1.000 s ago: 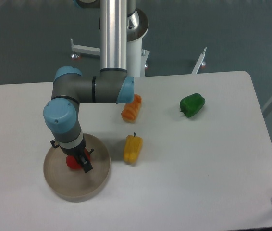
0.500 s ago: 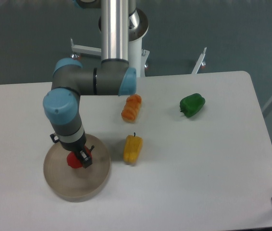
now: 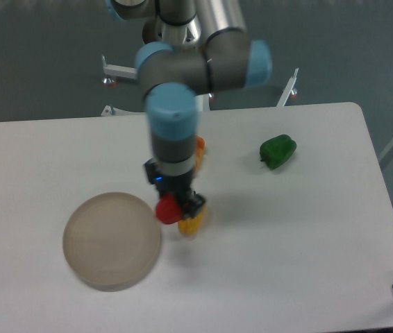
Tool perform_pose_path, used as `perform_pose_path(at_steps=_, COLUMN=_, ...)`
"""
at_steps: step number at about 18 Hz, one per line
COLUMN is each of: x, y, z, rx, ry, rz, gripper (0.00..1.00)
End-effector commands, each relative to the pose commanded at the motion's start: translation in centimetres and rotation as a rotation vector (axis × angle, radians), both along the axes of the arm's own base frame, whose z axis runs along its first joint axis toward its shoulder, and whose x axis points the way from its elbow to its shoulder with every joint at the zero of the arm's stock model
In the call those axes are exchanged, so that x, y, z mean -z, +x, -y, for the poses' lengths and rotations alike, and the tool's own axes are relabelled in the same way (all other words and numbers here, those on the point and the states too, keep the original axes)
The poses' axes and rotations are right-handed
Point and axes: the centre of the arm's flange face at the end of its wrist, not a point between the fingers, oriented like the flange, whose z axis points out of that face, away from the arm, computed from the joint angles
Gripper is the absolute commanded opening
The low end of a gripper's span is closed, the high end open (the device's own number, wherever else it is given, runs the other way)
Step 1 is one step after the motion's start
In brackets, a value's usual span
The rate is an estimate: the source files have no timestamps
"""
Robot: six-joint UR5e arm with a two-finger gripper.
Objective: Pick up the red pepper from the plate
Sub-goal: 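Lift the red pepper off the plate and carry it toward the green pepper, then hold the red pepper raised in the closed gripper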
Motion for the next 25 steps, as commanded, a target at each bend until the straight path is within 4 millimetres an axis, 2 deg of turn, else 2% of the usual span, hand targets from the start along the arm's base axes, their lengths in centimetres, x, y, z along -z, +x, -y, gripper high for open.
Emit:
perform_pose_path(at_steps=3, x=0.4, y=-5.5, z=3.0, rx=0.064, ry=-0.018, rz=0.011, gripper=0.14)
perform_pose_path(at_steps=7, x=1.1, y=-10.3, z=6.0, rx=0.159, ry=-0.016, rz=0.009, gripper=0.15)
perform_pose_path(at_steps=10, x=0.9, y=-11.4, z=6.7, rx=0.156, ry=-0.014, rz=0.006, gripper=0.15)
perform_pose_path(at_steps=14, x=1.8, y=-11.7, z=7.6, rx=0.210, ry=-0.028, rz=0.008, gripper=0.16)
perform_pose_path(at_steps=25, x=2.5, y=-11.4, z=7.6, rx=0.213, ry=-0.036, rz=0.011, gripper=0.16)
